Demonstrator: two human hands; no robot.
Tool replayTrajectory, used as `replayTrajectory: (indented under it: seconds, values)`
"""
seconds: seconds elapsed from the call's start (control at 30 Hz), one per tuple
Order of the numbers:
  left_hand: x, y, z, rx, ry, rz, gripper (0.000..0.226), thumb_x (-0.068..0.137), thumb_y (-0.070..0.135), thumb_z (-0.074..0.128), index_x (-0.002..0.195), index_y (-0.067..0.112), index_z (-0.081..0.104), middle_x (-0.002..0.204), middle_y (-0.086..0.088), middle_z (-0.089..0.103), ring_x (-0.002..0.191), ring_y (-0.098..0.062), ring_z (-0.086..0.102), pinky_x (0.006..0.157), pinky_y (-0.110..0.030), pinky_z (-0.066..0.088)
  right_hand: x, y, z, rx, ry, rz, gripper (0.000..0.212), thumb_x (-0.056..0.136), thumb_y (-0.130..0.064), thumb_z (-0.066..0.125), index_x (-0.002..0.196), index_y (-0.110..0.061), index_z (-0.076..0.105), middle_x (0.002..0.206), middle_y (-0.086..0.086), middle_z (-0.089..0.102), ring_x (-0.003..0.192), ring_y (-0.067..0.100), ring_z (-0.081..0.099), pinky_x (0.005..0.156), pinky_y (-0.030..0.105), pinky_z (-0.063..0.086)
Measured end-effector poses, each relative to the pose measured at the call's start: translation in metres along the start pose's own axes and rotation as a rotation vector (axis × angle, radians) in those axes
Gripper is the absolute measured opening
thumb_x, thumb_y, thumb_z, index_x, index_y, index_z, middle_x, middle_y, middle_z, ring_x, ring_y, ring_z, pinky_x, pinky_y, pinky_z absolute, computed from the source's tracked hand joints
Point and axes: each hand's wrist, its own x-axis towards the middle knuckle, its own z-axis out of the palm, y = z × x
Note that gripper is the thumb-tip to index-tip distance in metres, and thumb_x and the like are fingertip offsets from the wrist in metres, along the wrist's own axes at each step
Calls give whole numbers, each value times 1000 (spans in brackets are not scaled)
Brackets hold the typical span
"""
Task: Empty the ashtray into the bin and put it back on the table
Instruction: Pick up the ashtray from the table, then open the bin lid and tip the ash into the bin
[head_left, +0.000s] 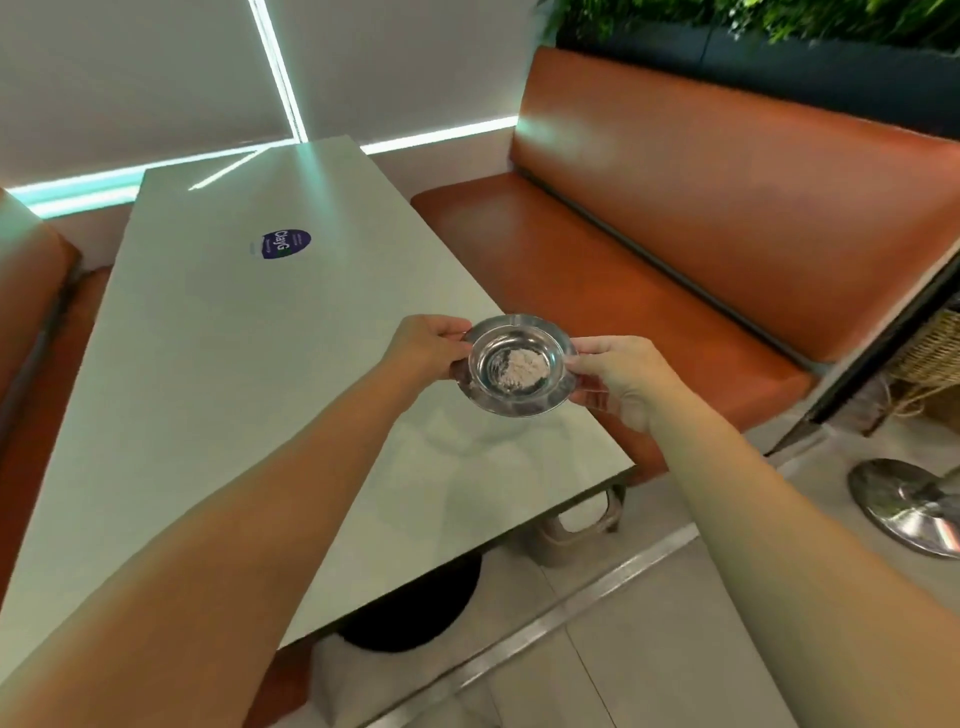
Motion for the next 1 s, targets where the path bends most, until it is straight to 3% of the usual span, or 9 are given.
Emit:
replayTrajectory:
  seconds: [0.13,0.33,0.47,0.53,0.6,0.7,0.8,0.9,1.0]
  values:
    - [-23,8,48,24,-33,29,37,80,-8,53,116,-2,57,94,-11,62,65,-13,57,56,-19,55,-22,10,-54,34,-3,60,19,82,3,58,78,-11,69,53,2,68,47,11,61,40,18,51]
    - [-36,20,141,99,-24,29,32,86,4,51,118,3,57,84,-9,63,64,-11,56,68,-26,52,-34,30,-150,15,-6,106,17,84,2,56,84,-10,66,70,6,62,55,13,53,38,18,51]
    - [-35,14,212,197,20,84,33,88,7,48,119,9,57,113,-13,64,74,-14,58,77,-28,53,-27,54,-212,10,-9,137,19,85,4,52,86,-10,65,62,7,62,51,14,52,36,18,50]
    - [-33,4,241,212,66,122,34,87,7,45,119,11,58,122,-10,62,96,-21,61,93,-32,49,-21,74,-234,6,-16,167,21,87,3,50,86,-11,65,59,5,61,50,13,52,36,17,49]
    - [-32,-10,263,230,101,153,36,86,4,44,118,12,59,123,-8,62,109,-19,58,95,-16,40,-14,98,-250,7,-24,214,23,88,2,48,82,-14,63,65,5,58,54,12,51,37,17,49]
    - [-29,-41,289,240,107,180,38,84,1,42,114,12,61,120,-7,63,101,-8,53,76,6,31,4,140,-262,26,-9,293,24,89,3,46,80,-15,60,69,5,59,57,14,53,44,21,49]
    - [-22,-86,306,260,36,101,37,85,2,42,114,15,61,120,-4,61,95,-8,52,80,-7,35,26,180,-263,37,41,358,20,89,2,46,87,-12,60,68,5,57,59,16,52,52,26,47]
    - [-5,-139,314,357,-58,-47,37,85,3,43,117,13,59,123,-8,59,104,-18,55,90,-19,38,48,218,-257,48,73,404,22,87,6,46,84,-10,60,65,7,54,57,16,50,55,28,48]
    - [15,-186,311,394,-82,-230,35,86,8,47,120,12,56,127,-7,56,112,-18,53,93,-19,36,75,251,-251,30,85,432,18,85,8,47,87,-5,59,64,8,54,56,18,51,56,30,50]
